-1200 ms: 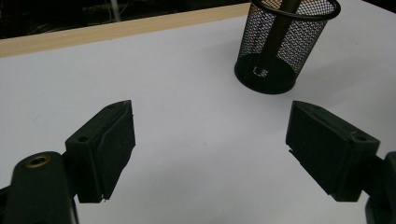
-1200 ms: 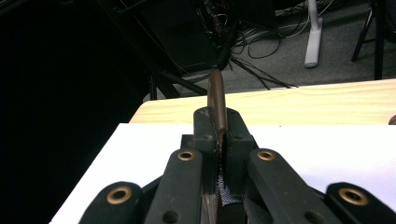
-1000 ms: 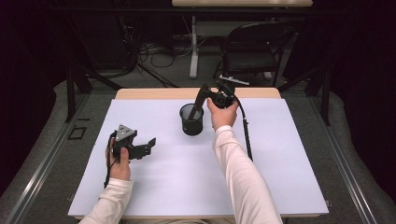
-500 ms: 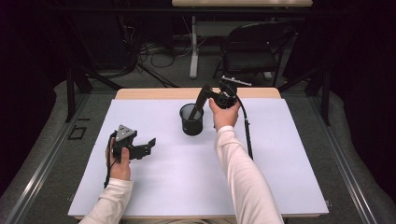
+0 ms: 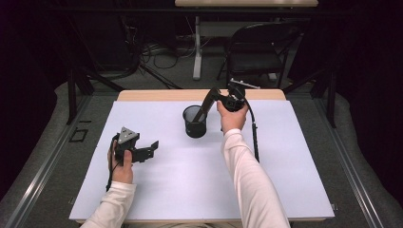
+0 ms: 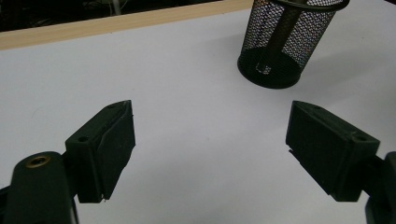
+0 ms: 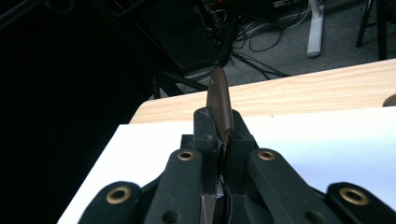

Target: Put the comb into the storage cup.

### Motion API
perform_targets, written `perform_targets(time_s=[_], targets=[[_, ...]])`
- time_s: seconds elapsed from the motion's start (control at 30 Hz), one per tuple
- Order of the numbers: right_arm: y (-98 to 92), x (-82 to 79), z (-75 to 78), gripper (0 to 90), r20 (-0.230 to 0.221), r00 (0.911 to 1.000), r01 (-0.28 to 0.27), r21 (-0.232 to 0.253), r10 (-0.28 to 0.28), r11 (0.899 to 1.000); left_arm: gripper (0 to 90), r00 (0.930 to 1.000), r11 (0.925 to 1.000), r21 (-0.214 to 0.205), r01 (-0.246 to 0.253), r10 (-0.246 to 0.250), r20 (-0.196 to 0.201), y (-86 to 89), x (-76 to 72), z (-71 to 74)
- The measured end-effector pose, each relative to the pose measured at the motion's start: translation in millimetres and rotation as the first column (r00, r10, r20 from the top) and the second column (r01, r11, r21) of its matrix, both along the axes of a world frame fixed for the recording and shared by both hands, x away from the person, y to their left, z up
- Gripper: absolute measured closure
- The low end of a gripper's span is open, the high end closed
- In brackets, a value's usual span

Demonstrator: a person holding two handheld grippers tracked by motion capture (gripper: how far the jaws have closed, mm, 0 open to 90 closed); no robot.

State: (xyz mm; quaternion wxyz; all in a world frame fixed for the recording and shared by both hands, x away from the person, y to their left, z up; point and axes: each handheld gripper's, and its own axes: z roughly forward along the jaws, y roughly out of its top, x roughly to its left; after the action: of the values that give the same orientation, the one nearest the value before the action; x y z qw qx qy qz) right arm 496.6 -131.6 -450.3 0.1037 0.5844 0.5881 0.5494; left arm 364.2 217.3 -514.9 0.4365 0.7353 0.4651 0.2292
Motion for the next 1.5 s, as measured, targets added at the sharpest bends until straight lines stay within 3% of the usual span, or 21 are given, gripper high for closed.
perform_targets(time_s=[1.0, 1.5], targets=[[-7.7, -0.2, -5.8, 85.5, -0.007, 0.9999, 0.007, 0.015, -0.007, 1.000, 16.2, 1.0000, 1.0000, 0.003, 0.001, -0.001, -0.001, -0.8, -0.3, -0.4], [-9.2, -1.2, -5.4, 77.9, -0.001, 1.0000, 0.003, 0.010, -0.003, 1.000, 16.2, 1.0000, 1.0000, 0.005, 0.000, 0.000, 0.000, -0.5, -0.1, -0.3]])
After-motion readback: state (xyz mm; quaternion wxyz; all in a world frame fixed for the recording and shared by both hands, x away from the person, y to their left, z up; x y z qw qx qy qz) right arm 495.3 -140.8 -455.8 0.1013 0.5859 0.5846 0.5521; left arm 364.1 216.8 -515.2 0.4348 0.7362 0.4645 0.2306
